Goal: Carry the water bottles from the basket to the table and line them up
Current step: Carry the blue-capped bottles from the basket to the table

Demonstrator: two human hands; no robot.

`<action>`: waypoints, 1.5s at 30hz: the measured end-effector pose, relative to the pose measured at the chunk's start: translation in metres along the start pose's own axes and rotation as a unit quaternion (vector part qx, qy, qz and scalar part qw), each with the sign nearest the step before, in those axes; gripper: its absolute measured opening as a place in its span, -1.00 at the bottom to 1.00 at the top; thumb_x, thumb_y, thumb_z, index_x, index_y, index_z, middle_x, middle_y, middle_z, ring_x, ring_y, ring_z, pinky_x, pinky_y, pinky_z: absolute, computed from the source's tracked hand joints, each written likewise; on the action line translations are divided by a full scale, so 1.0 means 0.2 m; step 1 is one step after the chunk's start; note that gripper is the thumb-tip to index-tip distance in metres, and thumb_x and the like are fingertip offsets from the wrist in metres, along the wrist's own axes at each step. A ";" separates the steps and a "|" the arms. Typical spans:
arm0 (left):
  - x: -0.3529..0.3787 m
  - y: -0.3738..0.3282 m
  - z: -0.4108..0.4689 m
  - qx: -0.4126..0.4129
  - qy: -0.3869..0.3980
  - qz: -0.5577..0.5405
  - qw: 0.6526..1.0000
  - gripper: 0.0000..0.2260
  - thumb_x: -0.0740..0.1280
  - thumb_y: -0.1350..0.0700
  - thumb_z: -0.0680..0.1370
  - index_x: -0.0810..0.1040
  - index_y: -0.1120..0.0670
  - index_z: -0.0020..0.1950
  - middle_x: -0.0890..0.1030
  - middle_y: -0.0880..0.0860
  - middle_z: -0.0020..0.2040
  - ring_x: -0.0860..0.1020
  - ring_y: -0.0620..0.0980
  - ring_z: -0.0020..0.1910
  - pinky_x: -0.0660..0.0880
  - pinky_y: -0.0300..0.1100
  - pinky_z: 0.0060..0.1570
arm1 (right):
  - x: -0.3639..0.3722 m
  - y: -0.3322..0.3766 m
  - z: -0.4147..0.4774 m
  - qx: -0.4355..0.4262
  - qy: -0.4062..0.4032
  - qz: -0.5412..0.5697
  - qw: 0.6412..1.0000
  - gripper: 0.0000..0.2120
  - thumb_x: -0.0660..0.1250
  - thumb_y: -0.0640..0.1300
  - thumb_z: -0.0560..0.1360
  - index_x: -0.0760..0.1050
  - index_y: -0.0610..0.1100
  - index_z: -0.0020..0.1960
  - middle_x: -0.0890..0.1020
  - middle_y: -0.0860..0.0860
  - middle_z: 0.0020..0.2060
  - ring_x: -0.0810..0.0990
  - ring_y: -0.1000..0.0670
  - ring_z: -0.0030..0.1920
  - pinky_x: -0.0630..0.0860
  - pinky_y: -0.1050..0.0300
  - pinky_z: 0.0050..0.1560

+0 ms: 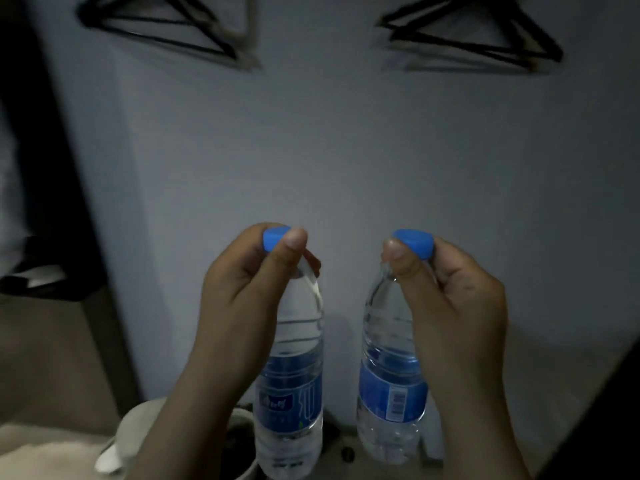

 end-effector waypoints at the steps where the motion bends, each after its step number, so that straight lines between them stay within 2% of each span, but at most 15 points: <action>1: -0.12 0.00 0.00 -0.002 -0.016 0.012 1.000 -0.68 0.21 -0.09 0.54 0.60 0.09 -0.20 0.63 0.11 -0.22 0.61 0.03 -0.20 0.55 -0.13 -0.12 | 0.10 0.03 -0.03 -0.004 0.013 0.011 1.000 -0.71 0.31 0.16 0.37 0.62 -0.03 -0.14 0.49 0.28 -0.52 0.47 0.24 -0.44 0.35 0.48 -0.40; 5: -0.55 0.00 -0.01 -0.002 -0.074 0.037 0.997 -0.69 0.22 -0.14 0.49 0.59 0.07 -0.19 0.64 0.12 -0.24 0.61 0.08 -0.22 0.54 -0.02 -0.12 | 0.49 0.13 -0.16 -0.006 0.043 0.069 0.997 -0.75 0.38 0.19 0.42 0.63 0.02 -0.12 0.63 0.20 -0.36 0.55 0.23 -0.33 0.40 0.48 -0.31; 7: -0.74 0.00 -0.04 -0.001 -0.093 0.057 0.994 -0.67 0.22 -0.15 0.48 0.59 0.08 -0.19 0.65 0.10 -0.24 0.62 0.02 -0.21 0.53 -0.10 -0.10 | 0.66 0.17 -0.23 -0.004 0.063 0.101 0.993 -0.74 0.37 0.19 0.42 0.63 0.01 -0.10 0.66 0.19 -0.29 0.59 0.24 -0.26 0.43 0.49 -0.25; 9: -0.91 0.00 -0.07 -0.003 -0.119 0.069 0.991 -0.66 0.22 -0.15 0.48 0.59 0.09 -0.20 0.65 0.08 -0.25 0.61 -0.04 -0.24 0.51 -0.23 -0.15 | 0.82 0.22 -0.29 0.005 0.095 0.135 0.986 -0.75 0.35 0.14 0.40 0.63 -0.01 -0.11 0.65 0.21 -0.31 0.59 0.25 -0.26 0.42 0.49 -0.23; 13: -1.19 0.01 -0.12 -0.010 -0.180 0.106 0.978 -0.68 0.22 -0.15 0.48 0.58 0.06 -0.24 0.62 0.07 -0.29 0.58 -0.04 -0.31 0.49 -0.29 -0.26 | 1.10 0.28 -0.37 0.005 0.151 0.176 0.973 -0.81 0.35 0.14 0.40 0.61 0.05 -0.12 0.67 0.21 -0.28 0.62 0.24 -0.22 0.44 0.48 -0.20; 17: -1.41 0.02 -0.16 -0.016 -0.246 0.144 0.959 -0.68 0.24 -0.17 0.47 0.56 0.05 -0.24 0.57 0.10 -0.35 0.53 0.07 -0.34 0.48 -0.16 -0.29 | 1.36 0.31 -0.43 -0.010 0.206 0.203 0.957 -0.78 0.31 0.21 0.40 0.60 0.09 -0.12 0.68 0.16 -0.25 0.64 0.17 -0.20 0.46 0.47 -0.20; 19: -1.50 0.02 -0.17 -0.023 -0.264 0.169 0.949 -0.69 0.26 -0.13 0.50 0.55 0.10 -0.22 0.55 0.10 -0.36 0.52 0.06 -0.36 0.48 -0.13 -0.30 | 1.50 0.32 -0.45 -0.008 0.236 0.233 0.943 -0.76 0.30 0.21 0.39 0.60 0.10 -0.11 0.68 0.17 -0.25 0.64 0.18 -0.19 0.46 0.48 -0.20; 23: -1.65 0.05 -0.15 -0.016 -0.307 0.220 0.926 -0.76 0.24 -0.04 0.52 0.56 0.03 -0.26 0.56 -0.05 -0.39 0.51 -0.14 -0.40 0.46 -0.28 -0.31 | 1.77 0.33 -0.48 -0.002 0.299 0.286 0.910 -0.71 0.29 0.22 0.39 0.62 0.05 -0.11 0.68 0.17 -0.24 0.63 0.20 -0.21 0.46 0.45 -0.23; 26: -1.74 0.07 -0.09 -0.009 -0.342 0.256 0.904 -0.77 0.26 -0.07 0.52 0.54 -0.02 -0.28 0.55 -0.08 -0.41 0.50 -0.18 -0.40 0.46 -0.33 -0.32 | 1.95 0.34 -0.45 0.002 0.343 0.348 0.873 -0.82 0.35 0.16 0.42 0.60 0.08 -0.11 0.69 0.10 -0.26 0.65 0.18 -0.22 0.50 0.39 -0.24; 29: -1.80 0.10 -0.03 -0.016 -0.368 0.296 0.882 -0.75 0.24 -0.10 0.52 0.55 0.02 -0.24 0.59 0.04 -0.34 0.58 -0.01 -0.34 0.55 -0.10 -0.24 | 2.12 0.34 -0.42 0.008 0.382 0.406 0.830 -0.91 0.39 0.05 0.43 0.60 0.05 -0.12 0.68 0.00 -0.30 0.63 0.16 -0.29 0.50 0.41 -0.29; 32: -1.87 0.14 0.00 -0.026 -0.404 0.332 0.852 -0.72 0.24 -0.11 0.52 0.56 0.06 -0.19 0.60 0.10 -0.28 0.59 0.08 -0.26 0.55 0.03 -0.14 | 2.29 0.33 -0.40 0.002 0.410 0.404 0.818 -0.82 0.38 0.19 0.38 0.59 0.13 -0.10 0.69 0.14 -0.22 0.66 0.13 -0.18 0.53 0.37 -0.16; 35: -1.94 0.19 0.01 -0.037 -0.432 0.362 0.825 -0.68 0.21 -0.17 0.49 0.55 0.06 -0.17 0.60 0.11 -0.26 0.59 0.08 -0.24 0.55 0.10 -0.09 | 2.45 0.31 -0.43 0.011 0.438 0.413 0.798 -0.71 0.33 0.22 0.36 0.61 0.08 -0.03 0.70 0.17 -0.18 0.66 0.14 -0.11 0.57 0.26 -0.06; 38: -2.04 0.24 0.02 -0.044 -0.452 0.371 0.810 -0.68 0.20 -0.17 0.48 0.55 0.06 -0.17 0.58 0.09 -0.27 0.57 0.03 -0.26 0.54 -0.02 -0.13 | 2.60 0.31 -0.47 0.010 0.470 0.417 0.778 -0.68 0.33 0.22 0.38 0.62 0.03 -0.03 0.69 0.11 -0.22 0.66 0.11 -0.17 0.57 0.18 -0.10; 41: -2.17 0.28 0.03 -0.051 -0.469 0.384 0.794 -0.68 0.19 -0.19 0.47 0.55 0.03 -0.18 0.58 0.06 -0.26 0.57 -0.04 -0.27 0.54 -0.11 -0.16 | 2.76 0.33 -0.53 0.012 0.494 0.423 0.760 -0.70 0.34 0.23 0.37 0.61 0.05 -0.06 0.69 0.11 -0.25 0.65 0.12 -0.21 0.52 0.28 -0.15; 45: -2.42 0.34 0.03 -0.049 -0.482 0.395 0.781 -0.68 0.18 -0.18 0.49 0.55 0.03 -0.18 0.60 0.05 -0.26 0.58 -0.08 -0.27 0.54 -0.24 -0.20 | 3.01 0.38 -0.63 0.027 0.515 0.427 0.743 -0.78 0.40 0.17 0.40 0.61 0.06 -0.06 0.69 0.14 -0.23 0.65 0.16 -0.17 0.51 0.28 -0.12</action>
Point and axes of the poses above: each hand's wrist, its own z-axis towards the middle knuckle, its own x-axis out of the palm, y = z × x, the point moved 1 cm from there along z, towards the middle knuckle
